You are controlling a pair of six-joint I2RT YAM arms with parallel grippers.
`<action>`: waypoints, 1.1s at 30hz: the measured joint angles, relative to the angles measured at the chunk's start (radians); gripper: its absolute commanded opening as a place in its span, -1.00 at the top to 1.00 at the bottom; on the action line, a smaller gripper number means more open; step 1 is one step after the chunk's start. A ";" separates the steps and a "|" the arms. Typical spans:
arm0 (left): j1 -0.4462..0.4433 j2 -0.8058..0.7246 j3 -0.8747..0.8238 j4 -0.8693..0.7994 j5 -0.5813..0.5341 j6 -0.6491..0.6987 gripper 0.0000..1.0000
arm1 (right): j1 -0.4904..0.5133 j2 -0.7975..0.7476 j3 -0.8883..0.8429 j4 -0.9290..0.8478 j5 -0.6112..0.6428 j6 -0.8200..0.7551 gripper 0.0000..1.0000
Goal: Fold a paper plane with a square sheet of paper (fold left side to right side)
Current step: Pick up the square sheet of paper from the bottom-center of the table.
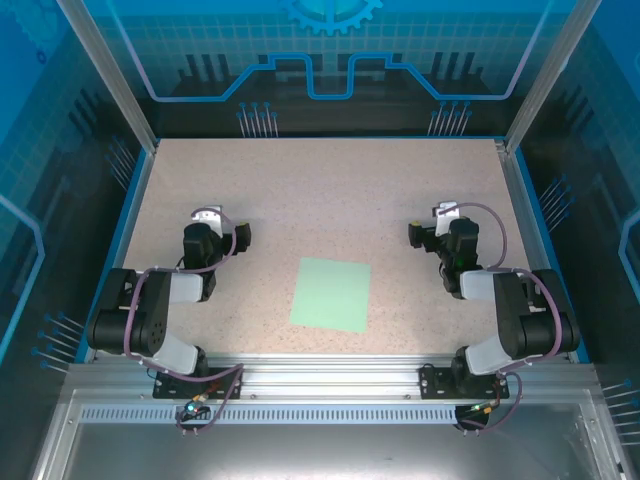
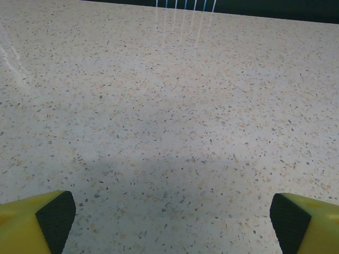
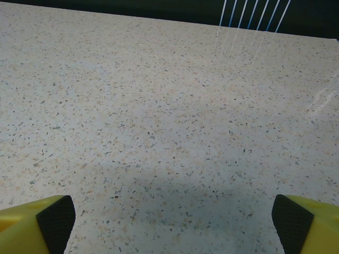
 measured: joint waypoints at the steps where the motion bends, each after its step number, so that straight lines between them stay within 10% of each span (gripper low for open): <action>1: 0.000 0.000 0.000 0.000 0.000 0.000 -0.97 | 0.000 0.000 0.000 0.000 0.000 0.000 -0.99; 18: 0.003 -0.004 0.007 -0.024 0.007 -0.002 -0.97 | 0.000 0.000 0.000 0.000 0.000 0.000 -0.99; 28: 0.002 -0.457 0.173 -0.523 0.016 -0.169 -0.97 | 0.005 -0.110 0.243 -0.440 0.083 0.127 -0.99; 33: -0.164 -0.566 0.195 -0.782 0.051 -0.331 -0.97 | 0.117 -0.174 0.372 -0.692 0.078 0.251 -0.99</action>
